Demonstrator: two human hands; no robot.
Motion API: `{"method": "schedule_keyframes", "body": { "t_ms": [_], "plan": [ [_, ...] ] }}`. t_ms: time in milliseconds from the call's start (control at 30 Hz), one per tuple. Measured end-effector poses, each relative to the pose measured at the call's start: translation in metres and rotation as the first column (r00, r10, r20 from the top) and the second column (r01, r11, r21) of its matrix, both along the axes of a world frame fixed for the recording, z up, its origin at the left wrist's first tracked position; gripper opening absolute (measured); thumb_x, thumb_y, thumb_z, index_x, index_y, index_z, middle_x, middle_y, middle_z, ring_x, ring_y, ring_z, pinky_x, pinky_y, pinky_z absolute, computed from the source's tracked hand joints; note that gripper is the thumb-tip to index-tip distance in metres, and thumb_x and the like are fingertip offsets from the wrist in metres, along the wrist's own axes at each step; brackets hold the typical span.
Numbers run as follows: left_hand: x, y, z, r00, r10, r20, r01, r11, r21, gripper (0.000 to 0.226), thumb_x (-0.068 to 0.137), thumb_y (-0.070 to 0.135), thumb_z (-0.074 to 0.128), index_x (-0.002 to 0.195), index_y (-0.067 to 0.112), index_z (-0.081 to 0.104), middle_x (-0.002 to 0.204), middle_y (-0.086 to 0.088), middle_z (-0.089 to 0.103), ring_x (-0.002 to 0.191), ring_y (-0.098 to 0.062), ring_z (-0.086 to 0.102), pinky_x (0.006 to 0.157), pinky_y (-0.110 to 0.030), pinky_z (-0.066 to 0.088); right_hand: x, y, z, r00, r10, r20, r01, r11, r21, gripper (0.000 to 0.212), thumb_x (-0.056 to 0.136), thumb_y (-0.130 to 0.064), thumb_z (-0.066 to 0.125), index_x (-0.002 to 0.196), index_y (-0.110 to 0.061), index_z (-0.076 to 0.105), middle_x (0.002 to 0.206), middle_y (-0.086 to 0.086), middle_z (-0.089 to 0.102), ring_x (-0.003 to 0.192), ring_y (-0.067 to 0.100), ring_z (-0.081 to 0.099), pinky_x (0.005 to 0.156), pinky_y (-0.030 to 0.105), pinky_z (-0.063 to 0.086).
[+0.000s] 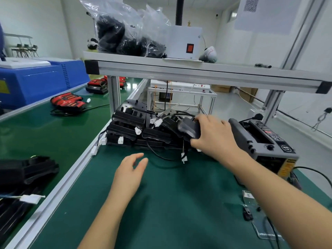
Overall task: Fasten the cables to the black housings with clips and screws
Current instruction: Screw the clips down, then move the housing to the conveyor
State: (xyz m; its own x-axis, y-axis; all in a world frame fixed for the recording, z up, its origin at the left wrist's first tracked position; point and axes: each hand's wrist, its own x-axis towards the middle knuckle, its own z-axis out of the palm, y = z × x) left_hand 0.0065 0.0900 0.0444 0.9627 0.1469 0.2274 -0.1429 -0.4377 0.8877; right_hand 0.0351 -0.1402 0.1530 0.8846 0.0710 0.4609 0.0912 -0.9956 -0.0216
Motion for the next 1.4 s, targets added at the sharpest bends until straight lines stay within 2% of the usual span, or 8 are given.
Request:
{"method": "schedule_keyframes", "body": {
  "t_ms": [133,333,467,633,800,967,1100,1400],
  "plan": [
    [-0.013,-0.015,0.018,0.96,-0.189,-0.205,0.106,0.927,-0.359,0.014,0.095,0.033,0.052,0.092,0.024,0.063,0.105,-0.001,0.067,0.085,-0.016,0.067,0.076,-0.029,0.056,-0.072,0.016,-0.028,0.997,0.031,-0.064,-0.039,0.991,-0.126,0.06,0.068,-0.046,0.058,0.122,-0.025,0.045,0.108,-0.002,0.053,0.106,0.024,0.051,0.102,0.04,0.031],
    [-0.042,-0.02,0.018,0.842,-0.411,-0.35,0.226,0.857,-0.463,0.024,0.093,0.039,0.053,0.106,0.022,0.063,0.101,-0.002,0.069,0.071,-0.017,0.07,0.056,-0.022,0.053,-0.142,0.038,-0.077,0.985,0.172,-0.001,-0.169,0.968,-0.187,0.073,0.033,-0.044,0.077,0.101,-0.021,0.066,0.084,-0.001,0.059,0.079,0.023,0.063,0.092,0.047,0.05],
    [-0.059,-0.017,0.002,0.848,-0.375,-0.375,0.286,0.919,-0.271,0.038,0.086,0.035,0.065,0.122,0.037,0.053,0.109,0.009,0.065,0.087,-0.007,0.065,0.058,-0.018,0.051,-0.163,0.047,-0.103,0.958,0.28,0.062,-0.264,0.945,-0.193,0.069,0.032,-0.04,0.074,0.099,-0.023,0.07,0.079,-0.002,0.06,0.073,0.021,0.064,0.09,0.046,0.051],
    [-0.072,-0.009,-0.006,0.856,-0.442,-0.269,0.404,0.896,-0.187,0.049,0.086,0.015,0.066,0.066,0.059,0.066,0.084,0.032,0.068,0.077,0.011,0.063,0.062,-0.008,0.047,-0.176,0.053,-0.116,0.941,0.335,0.045,-0.325,0.934,-0.151,0.065,0.041,-0.046,0.07,0.103,-0.027,0.071,0.083,-0.004,0.064,0.078,0.019,0.066,0.085,0.045,0.053],
    [-0.084,-0.007,-0.008,0.855,-0.464,-0.232,0.449,0.886,-0.117,0.055,0.088,0.013,0.062,0.082,0.067,0.061,0.093,0.026,0.07,0.084,0.001,0.067,0.073,-0.01,0.05,-0.186,0.055,-0.126,0.927,0.372,-0.052,-0.374,0.926,-0.055,0.08,0.029,-0.05,0.072,0.106,-0.03,0.072,0.087,-0.008,0.067,0.081,0.013,0.068,0.083,0.033,0.055],
    [-0.097,-0.008,-0.015,0.956,-0.269,-0.113,0.277,0.959,0.063,0.033,0.089,0.02,0.062,0.111,0.044,0.06,0.108,0.027,0.054,0.095,0.003,0.056,0.083,-0.011,0.042,-0.196,0.033,-0.128,0.939,0.337,0.067,-0.342,0.937,0.078,0.068,0.053,-0.054,0.071,0.111,-0.019,0.068,0.102,-0.011,0.067,0.096,0.006,0.062,0.089,0.029,0.04],
    [-0.119,-0.007,-0.009,0.956,-0.293,0.031,0.293,0.956,0.015,0.022,0.085,0.019,0.068,0.084,0.041,0.073,0.099,0.019,0.06,0.086,-0.004,0.057,0.071,-0.005,0.038,-0.199,0.012,-0.129,0.959,0.264,0.103,-0.282,0.93,0.237,0.036,0.075,-0.046,0.058,0.098,-0.021,0.07,0.096,-0.009,0.066,0.095,0.005,0.053,0.084,0.026,0.04],
    [-0.138,-0.015,-0.013,0.891,-0.451,0.048,0.436,0.881,0.185,0.034,0.077,0.027,0.077,0.093,0.054,0.066,0.103,0.023,0.06,0.097,-0.006,0.057,0.081,-0.02,0.043,-0.188,0.004,-0.128,0.917,0.369,0.148,-0.392,0.903,0.176,0.023,0.085,-0.038,0.052,0.087,-0.029,0.073,0.078,-0.011,0.059,0.081,0.008,0.05,0.078,0.026,0.038]
  ]
}}
